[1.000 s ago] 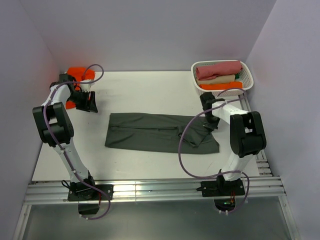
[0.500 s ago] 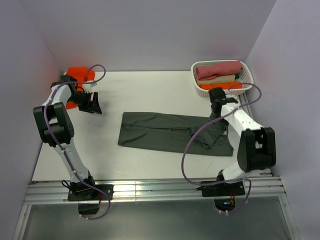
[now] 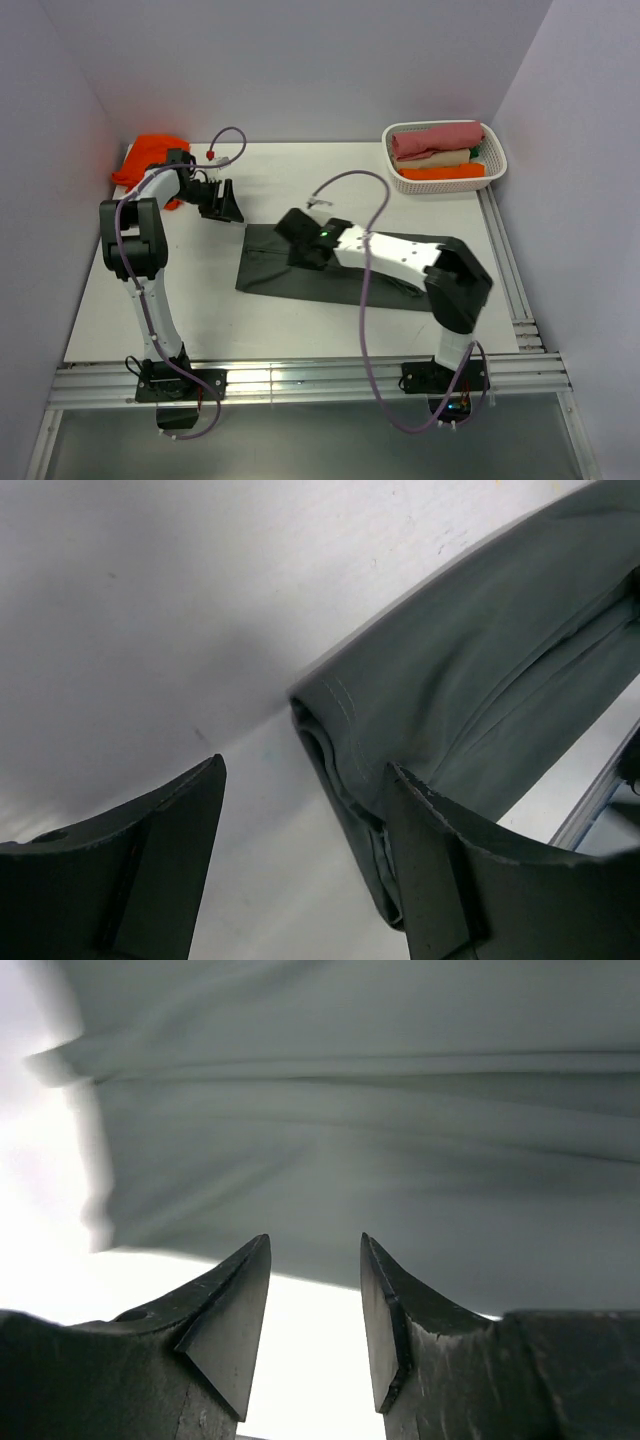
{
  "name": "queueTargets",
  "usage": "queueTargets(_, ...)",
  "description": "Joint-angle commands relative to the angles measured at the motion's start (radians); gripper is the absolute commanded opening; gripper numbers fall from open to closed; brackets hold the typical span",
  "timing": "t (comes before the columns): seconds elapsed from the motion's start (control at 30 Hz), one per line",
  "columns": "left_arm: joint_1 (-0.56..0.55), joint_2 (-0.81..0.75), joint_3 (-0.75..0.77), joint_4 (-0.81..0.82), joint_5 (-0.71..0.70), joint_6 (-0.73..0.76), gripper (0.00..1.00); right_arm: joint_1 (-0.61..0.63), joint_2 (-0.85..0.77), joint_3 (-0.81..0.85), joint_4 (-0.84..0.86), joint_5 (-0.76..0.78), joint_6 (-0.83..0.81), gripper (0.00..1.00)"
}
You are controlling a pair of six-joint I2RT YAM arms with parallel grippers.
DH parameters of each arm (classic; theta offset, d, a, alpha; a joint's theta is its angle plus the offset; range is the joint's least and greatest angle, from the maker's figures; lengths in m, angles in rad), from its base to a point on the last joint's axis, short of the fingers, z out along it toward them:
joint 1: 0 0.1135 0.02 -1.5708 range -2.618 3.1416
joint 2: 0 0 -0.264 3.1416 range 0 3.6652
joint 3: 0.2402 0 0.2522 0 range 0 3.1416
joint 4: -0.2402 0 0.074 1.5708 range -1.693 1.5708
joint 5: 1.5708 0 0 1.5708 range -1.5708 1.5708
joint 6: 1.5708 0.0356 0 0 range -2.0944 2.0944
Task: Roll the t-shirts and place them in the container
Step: Fold the tshirt, then roll the tshirt
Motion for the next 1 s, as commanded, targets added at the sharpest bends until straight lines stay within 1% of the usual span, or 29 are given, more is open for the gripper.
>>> queueTargets(0.0, -0.016, 0.055, 0.040, 0.036, 0.077, -0.053, 0.70, 0.086, 0.132, 0.239, 0.020, 0.018, 0.086, 0.48)
queueTargets(0.03, -0.021, 0.066, 0.052, 0.028, 0.087, -0.047, 0.70, 0.120, 0.174, 0.290, 0.004, 0.017, 0.086, 0.48)
queueTargets(0.07, -0.023, 0.074, 0.055, 0.020, 0.095, -0.042, 0.70, 0.135, 0.250, 0.340, -0.025, 0.015, 0.085, 0.48)
queueTargets(0.1, -0.026, 0.083, 0.054, 0.016, 0.106, -0.034, 0.70, 0.146, 0.284, 0.424, -0.037, 0.014, 0.085, 0.48)
queueTargets(0.17, -0.029, 0.088, 0.046, 0.013, 0.117, -0.027, 0.70, 0.171, 0.370, 0.489, -0.039, -0.014, 0.083, 0.48)
queueTargets(0.2, -0.032, 0.094, 0.041, 0.002, 0.121, -0.014, 0.70, 0.177, 0.395, 0.537, -0.034, -0.029, 0.082, 0.48)
queueTargets(0.3, -0.041, 0.099, 0.034, -0.004, 0.129, 0.003, 0.70, 0.189, 0.473, 0.603, -0.033, -0.058, 0.088, 0.48)
queueTargets(0.4, -0.041, 0.100, 0.015, 0.003, 0.124, 0.010, 0.70, 0.194, 0.516, 0.626, -0.033, -0.064, 0.096, 0.48)
queueTargets(0.43, -0.067, 0.102, 0.015, 0.003, 0.120, 0.010, 0.70, 0.194, 0.522, 0.629, -0.037, -0.063, 0.099, 0.48)
queueTargets(0.53, -0.076, 0.105, 0.011, 0.003, 0.111, 0.012, 0.70, 0.197, 0.545, 0.625, -0.027, -0.069, 0.099, 0.48)
queueTargets(0.77, -0.093, 0.097, -0.014, 0.042, 0.084, -0.017, 0.69, 0.200, 0.608, 0.680, -0.060, -0.081, 0.088, 0.49)
queueTargets(0.93, -0.102, 0.092, -0.035, 0.057, 0.049, -0.034, 0.64, 0.211, 0.654, 0.726, -0.112, -0.083, 0.086, 0.48)
queueTargets(0.97, -0.102, 0.086, -0.041, 0.062, 0.040, -0.040, 0.61, 0.212, 0.659, 0.729, -0.126, -0.083, 0.086, 0.47)
